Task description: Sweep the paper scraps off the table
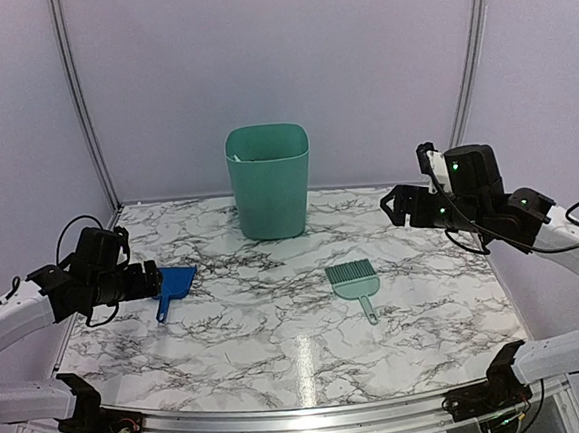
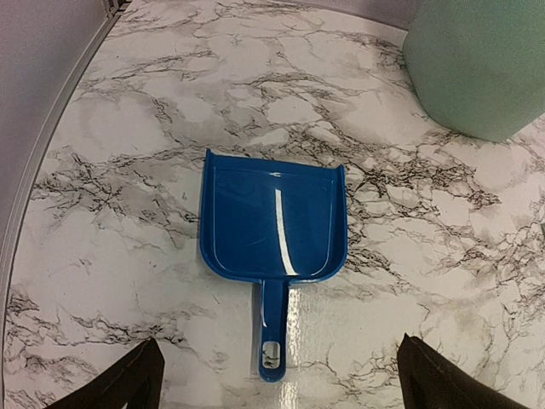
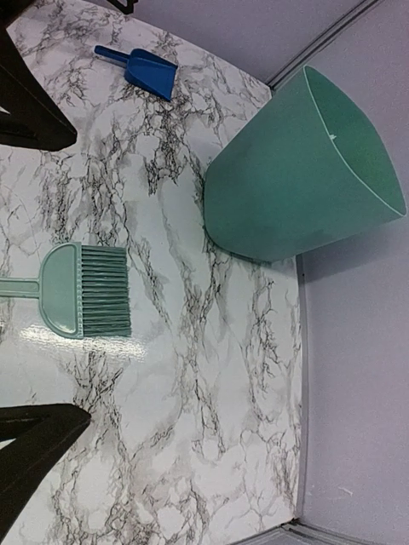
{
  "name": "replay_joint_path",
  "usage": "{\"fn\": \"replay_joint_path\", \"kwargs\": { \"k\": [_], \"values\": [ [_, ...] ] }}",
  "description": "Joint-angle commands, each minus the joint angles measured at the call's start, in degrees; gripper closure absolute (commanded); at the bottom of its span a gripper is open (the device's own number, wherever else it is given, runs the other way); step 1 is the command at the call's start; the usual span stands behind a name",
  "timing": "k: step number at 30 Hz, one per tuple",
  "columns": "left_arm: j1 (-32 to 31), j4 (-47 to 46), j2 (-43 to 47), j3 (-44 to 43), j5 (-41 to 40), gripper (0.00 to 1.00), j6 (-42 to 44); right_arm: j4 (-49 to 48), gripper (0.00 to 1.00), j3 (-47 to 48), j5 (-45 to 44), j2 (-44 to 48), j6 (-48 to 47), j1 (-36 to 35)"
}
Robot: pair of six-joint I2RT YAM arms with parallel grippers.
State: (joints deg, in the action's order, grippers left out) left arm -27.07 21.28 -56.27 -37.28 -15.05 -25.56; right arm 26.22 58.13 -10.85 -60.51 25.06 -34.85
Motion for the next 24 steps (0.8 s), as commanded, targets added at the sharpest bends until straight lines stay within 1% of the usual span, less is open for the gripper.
{"fn": "replay_joint_path", "kwargs": {
  "k": [1, 18, 24],
  "values": [
    [0.0, 0.0, 0.0, 0.0, 0.2, 0.01, 0.0, -0.1, 0.06, 0.1, 0.0, 0.0, 0.2, 0.0],
    [0.0, -0.1, 0.4, 0.1, -0.6, 0.01, 0.0, -0.5, 0.05, 0.3, -0.1, -0.3, -0.3, 0.0],
    [0.0, -0.3, 0.6, 0.0, -1.3, 0.01, 0.2, -0.7, 0.05, 0.8, -0.2, -1.9, -0.2, 0.1]
  ]
}}
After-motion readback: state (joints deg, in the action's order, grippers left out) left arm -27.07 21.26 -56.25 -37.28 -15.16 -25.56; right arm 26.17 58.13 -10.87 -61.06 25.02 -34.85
